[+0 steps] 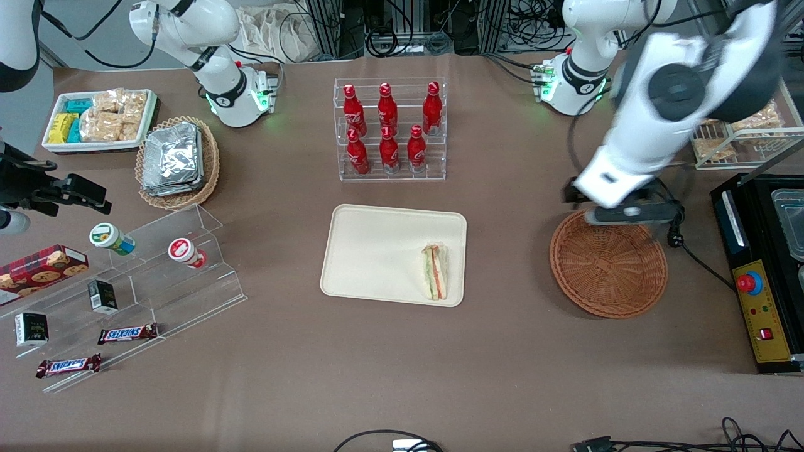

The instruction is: Place sandwich from basket to tray

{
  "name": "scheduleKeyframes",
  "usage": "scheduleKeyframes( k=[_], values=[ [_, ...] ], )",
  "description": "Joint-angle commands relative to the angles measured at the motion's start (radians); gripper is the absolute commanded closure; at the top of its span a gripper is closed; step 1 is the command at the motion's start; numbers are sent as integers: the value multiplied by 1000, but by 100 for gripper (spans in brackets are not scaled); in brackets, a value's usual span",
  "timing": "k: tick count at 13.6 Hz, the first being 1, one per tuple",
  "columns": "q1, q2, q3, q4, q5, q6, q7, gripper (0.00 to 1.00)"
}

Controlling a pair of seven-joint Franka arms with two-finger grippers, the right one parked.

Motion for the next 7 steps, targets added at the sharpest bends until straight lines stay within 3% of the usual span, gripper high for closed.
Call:
scheduleKeyframes(
  k=[1, 4, 7],
  values=[
    [109, 58, -14, 201, -18, -174, 29, 0],
    [187, 134, -14, 341, -15, -248, 143, 0],
    [197, 155, -14, 356, -6, -257, 141, 0]
  ],
)
